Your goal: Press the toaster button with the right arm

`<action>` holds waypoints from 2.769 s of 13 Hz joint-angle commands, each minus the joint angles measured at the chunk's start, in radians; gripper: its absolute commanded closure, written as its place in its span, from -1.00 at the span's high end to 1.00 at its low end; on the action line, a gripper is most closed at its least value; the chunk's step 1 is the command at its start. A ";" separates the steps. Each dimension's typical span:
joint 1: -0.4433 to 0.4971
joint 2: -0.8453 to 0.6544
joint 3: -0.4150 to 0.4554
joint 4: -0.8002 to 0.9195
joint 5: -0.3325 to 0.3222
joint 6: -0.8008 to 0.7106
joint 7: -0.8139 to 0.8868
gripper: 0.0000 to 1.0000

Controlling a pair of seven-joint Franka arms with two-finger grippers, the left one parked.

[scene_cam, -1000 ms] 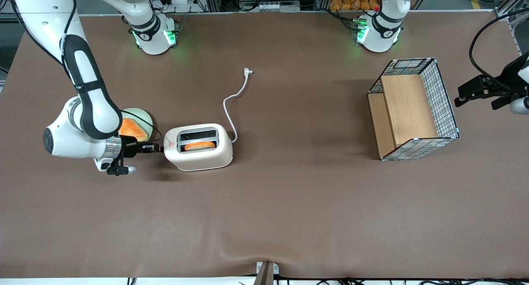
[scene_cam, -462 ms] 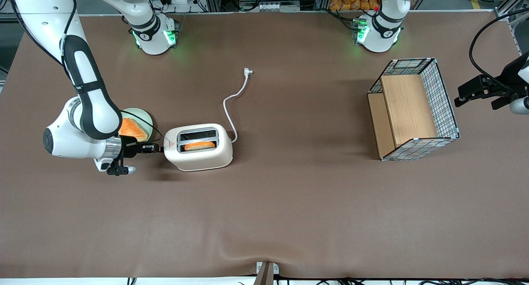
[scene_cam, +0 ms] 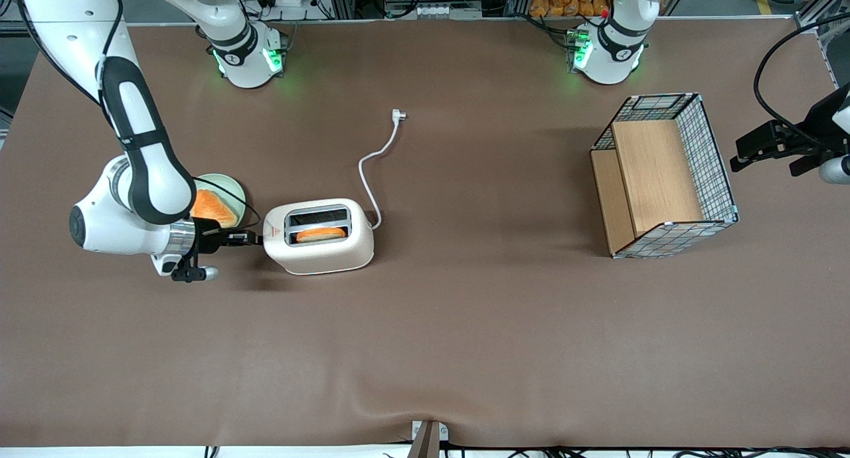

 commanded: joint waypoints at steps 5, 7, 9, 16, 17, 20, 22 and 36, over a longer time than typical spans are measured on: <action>-0.003 0.039 0.004 0.031 0.027 0.040 -0.037 -1.00; -0.019 0.039 0.001 0.071 0.021 -0.018 -0.034 -1.00; -0.038 0.047 -0.001 0.104 0.017 -0.070 -0.033 -1.00; -0.055 0.047 -0.005 0.180 -0.032 -0.152 -0.023 1.00; -0.055 0.045 -0.007 0.186 -0.042 -0.156 -0.023 1.00; -0.056 0.041 -0.018 0.250 -0.112 -0.192 -0.025 1.00; -0.055 0.038 -0.019 0.307 -0.169 -0.228 -0.023 1.00; -0.078 -0.161 0.064 0.606 -0.497 -0.593 0.268 1.00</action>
